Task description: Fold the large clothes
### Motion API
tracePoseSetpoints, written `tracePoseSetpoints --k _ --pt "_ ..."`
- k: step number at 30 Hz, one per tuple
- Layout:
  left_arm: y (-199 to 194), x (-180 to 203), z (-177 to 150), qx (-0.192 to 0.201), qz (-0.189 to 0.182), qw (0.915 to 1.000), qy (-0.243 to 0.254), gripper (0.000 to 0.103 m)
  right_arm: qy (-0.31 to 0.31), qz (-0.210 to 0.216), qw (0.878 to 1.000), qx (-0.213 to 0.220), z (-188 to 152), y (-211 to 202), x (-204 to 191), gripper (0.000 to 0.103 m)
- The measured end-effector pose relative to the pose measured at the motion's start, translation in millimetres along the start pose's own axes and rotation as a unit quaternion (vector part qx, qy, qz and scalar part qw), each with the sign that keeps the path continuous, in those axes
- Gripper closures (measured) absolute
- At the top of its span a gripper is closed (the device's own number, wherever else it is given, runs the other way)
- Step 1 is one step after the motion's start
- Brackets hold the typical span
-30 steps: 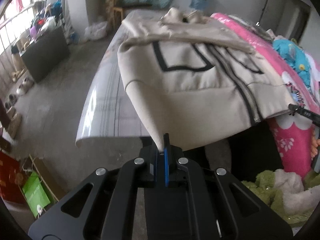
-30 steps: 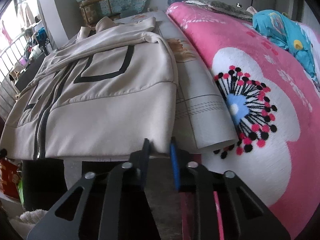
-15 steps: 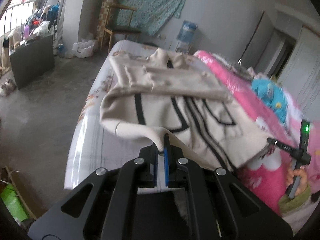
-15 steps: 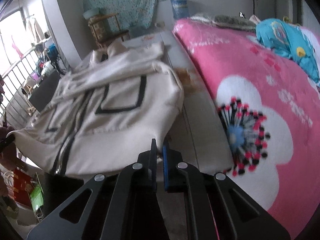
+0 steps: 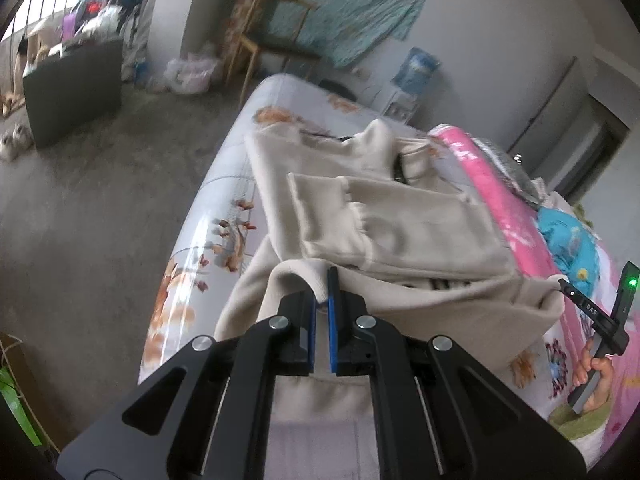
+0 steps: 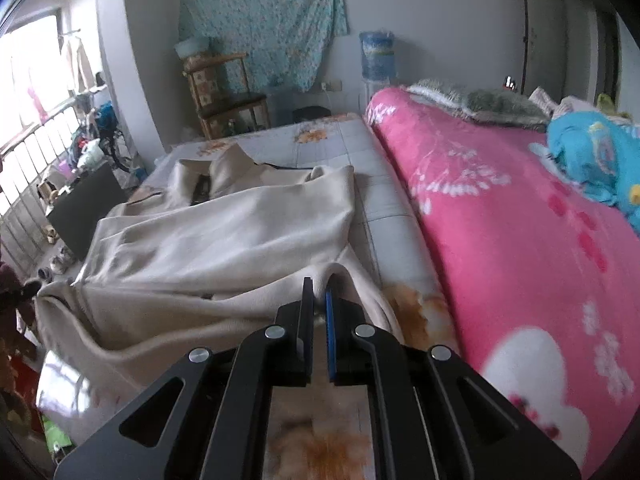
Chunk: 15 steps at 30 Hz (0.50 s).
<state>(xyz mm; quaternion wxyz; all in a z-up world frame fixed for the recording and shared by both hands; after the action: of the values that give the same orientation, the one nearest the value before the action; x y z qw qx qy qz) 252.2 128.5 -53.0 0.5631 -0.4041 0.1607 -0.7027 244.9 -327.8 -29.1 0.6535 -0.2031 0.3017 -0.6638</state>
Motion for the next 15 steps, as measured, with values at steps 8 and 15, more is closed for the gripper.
tracePoseSetpoints --k 8,15 --pt "29 -33 -5 -0.017 0.024 0.9989 -0.038 0.073 0.024 0.014 0.997 -0.068 -9 80 7 0.077" --pt "-10 -40 -42 -0.032 0.031 0.9985 -0.030 0.047 0.032 0.011 0.999 -0.033 -18 32 32 0.039"
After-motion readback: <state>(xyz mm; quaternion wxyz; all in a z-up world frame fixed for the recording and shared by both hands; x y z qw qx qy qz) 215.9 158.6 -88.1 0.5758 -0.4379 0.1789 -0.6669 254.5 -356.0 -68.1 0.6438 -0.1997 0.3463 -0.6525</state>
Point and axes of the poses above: each gripper's, at about its wrist camera, not at the fingertips, and y roughly the way its jaws point, x to its right, z to its top, the point moved 10 cm from there along y, roughly the way its jaws point, and after that the axes turned 1 degree about x, right-handed, at the moved point
